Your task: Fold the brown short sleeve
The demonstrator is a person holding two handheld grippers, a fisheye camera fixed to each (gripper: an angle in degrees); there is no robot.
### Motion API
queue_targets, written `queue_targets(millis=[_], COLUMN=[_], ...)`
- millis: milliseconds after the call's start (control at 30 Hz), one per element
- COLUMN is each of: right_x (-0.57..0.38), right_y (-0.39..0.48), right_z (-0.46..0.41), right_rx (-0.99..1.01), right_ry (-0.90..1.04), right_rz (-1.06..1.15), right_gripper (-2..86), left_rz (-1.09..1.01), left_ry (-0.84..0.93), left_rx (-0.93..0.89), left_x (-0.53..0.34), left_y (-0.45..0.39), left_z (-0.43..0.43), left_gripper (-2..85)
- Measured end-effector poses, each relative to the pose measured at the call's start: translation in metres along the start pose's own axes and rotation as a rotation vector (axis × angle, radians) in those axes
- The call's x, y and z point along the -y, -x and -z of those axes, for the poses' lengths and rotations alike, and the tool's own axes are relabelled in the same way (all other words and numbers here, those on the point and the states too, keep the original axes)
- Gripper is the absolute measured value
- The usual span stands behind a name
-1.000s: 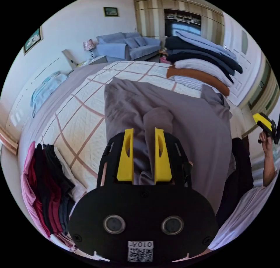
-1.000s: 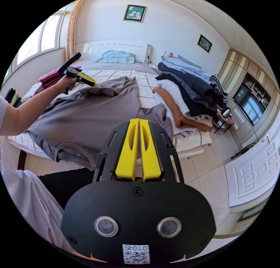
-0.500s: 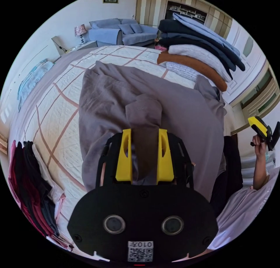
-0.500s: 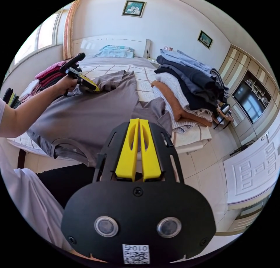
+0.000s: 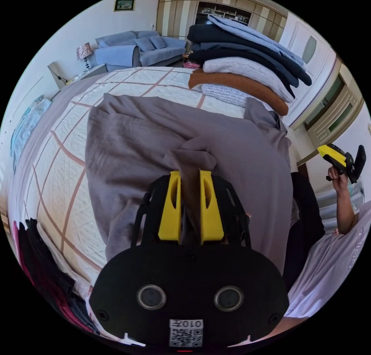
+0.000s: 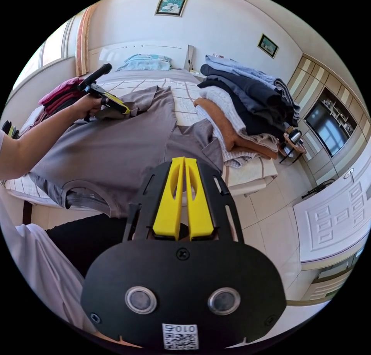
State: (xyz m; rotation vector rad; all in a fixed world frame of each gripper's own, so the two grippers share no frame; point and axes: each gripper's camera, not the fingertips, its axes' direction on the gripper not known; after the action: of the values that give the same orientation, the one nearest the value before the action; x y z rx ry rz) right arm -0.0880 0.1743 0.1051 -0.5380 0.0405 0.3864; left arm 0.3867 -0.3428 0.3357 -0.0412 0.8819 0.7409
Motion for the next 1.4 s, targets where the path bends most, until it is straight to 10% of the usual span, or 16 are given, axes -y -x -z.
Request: queue_targets(millis=[433,1000,1400], right_x=[0.013,0.028,0.024], right_y=[0.004,0.029,0.031], right_z=[-0.016,-0.013,-0.009], right_rx=[0.033,0.028,0.094], right_ry=[-0.005,0.017,0.021], right_rz=[0.027,0.09,0.123], right_gripper=[2.6,2.4,2.7], left_rz=[0.476,0.358,0.619], left_ry=[-0.025,0.541,-0.211], left_rx=[0.491,0.516,0.378], left_x=[-0.036,-0.041,-0.198], left_y=[0.178,0.163,0.142], left_z=[0.25,0.171,0.411], left_gripper=[0.1,1.8,5.1])
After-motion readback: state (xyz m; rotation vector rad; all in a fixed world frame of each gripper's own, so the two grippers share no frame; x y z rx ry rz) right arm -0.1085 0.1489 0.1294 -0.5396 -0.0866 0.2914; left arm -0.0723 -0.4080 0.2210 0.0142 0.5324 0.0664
